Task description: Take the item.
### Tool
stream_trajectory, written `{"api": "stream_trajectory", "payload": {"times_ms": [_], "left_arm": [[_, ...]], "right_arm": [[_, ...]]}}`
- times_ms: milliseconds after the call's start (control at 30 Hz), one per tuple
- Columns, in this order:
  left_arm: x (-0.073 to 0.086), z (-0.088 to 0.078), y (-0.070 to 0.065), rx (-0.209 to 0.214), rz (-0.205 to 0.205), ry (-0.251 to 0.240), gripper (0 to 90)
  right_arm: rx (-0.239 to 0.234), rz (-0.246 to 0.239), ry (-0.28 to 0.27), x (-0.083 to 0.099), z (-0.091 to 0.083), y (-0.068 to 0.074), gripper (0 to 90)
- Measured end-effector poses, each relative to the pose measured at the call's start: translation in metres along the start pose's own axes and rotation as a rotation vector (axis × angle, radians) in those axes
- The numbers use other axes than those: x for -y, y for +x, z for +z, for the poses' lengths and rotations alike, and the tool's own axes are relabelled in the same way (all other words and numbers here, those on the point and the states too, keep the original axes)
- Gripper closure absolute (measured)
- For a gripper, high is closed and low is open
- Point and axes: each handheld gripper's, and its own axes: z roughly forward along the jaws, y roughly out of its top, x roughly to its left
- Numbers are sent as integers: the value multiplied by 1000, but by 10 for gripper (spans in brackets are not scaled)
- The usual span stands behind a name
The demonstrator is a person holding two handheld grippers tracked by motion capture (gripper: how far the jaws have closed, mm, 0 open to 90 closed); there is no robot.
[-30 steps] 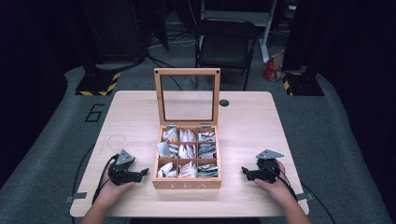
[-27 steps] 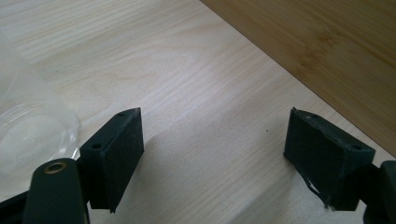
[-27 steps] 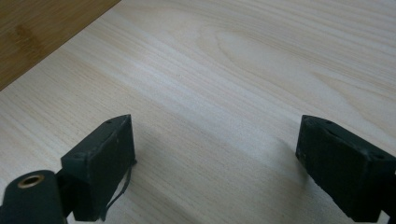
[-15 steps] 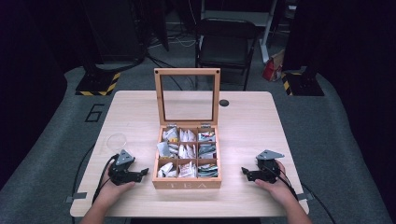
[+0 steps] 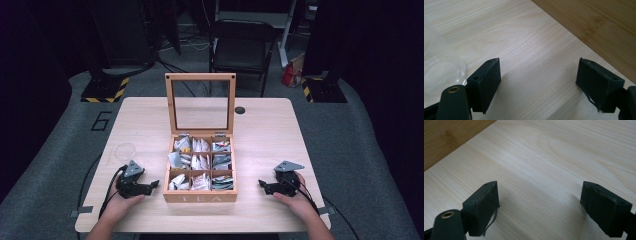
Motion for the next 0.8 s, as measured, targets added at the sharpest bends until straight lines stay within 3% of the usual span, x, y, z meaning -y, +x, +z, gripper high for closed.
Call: {"api": "stream_trajectory", "payload": {"times_ms": [233,500,567,633,800], "left_arm": [[-2,-3,-1,14,-3,16,225],[-15,-17,-11,33,-49,-42,300],[-16,-20,-10,37,-35,-33,315],[-17,-22,-11,57,-68,-30,329],[-19,-29,-13,70,-70,-43,356]], "right_arm": [[3,4,3,0,0,0,144],[-1,3,4,0,0,0,144],[4,1,2,0,0,0,144],[2,2,4,0,0,0,144],[3,5,3,0,0,0,140]]}}
